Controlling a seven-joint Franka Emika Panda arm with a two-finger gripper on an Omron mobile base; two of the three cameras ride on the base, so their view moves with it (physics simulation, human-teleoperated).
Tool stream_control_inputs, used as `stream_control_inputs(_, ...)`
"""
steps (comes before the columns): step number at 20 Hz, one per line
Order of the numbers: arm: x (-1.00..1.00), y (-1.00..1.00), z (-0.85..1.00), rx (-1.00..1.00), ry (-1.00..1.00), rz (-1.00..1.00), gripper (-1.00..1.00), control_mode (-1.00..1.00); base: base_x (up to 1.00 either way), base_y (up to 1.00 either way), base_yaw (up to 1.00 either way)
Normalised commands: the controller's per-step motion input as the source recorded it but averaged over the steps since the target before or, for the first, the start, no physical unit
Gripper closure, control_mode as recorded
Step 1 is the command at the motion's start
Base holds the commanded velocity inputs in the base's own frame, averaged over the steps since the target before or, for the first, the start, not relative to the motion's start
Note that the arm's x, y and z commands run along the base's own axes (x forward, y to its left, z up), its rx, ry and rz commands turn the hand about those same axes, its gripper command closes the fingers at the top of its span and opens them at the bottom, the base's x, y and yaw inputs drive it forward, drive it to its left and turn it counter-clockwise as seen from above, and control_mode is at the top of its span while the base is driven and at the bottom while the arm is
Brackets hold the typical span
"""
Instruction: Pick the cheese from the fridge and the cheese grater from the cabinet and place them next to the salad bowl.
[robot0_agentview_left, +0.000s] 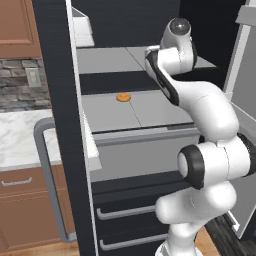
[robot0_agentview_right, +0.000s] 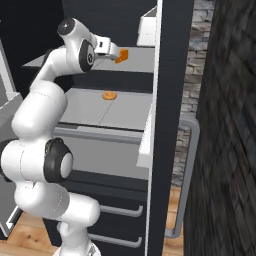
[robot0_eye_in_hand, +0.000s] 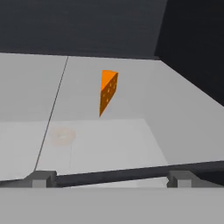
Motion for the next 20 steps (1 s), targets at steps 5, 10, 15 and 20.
stream_control_inputs(5,0.42,-0.02,0.0,0.0,0.04,0.0,-1.0,-1.0,0.0,0.0,0.0)
stream_control_inputs(10,0.28,-0.11,-0.03,0.01,0.0,0.0,-1.0,-1.0,0.0,0.0,0.0)
stream_control_inputs(15,0.18,-0.14,-0.18,0.02,0.0,0.0,-1.0,-1.0,0.0,0.0,0.0)
stream_control_inputs(20,0.27,-0.01,-0.25,0.0,0.0,0.0,-1.0,-1.0,0.0,0.0,0.0)
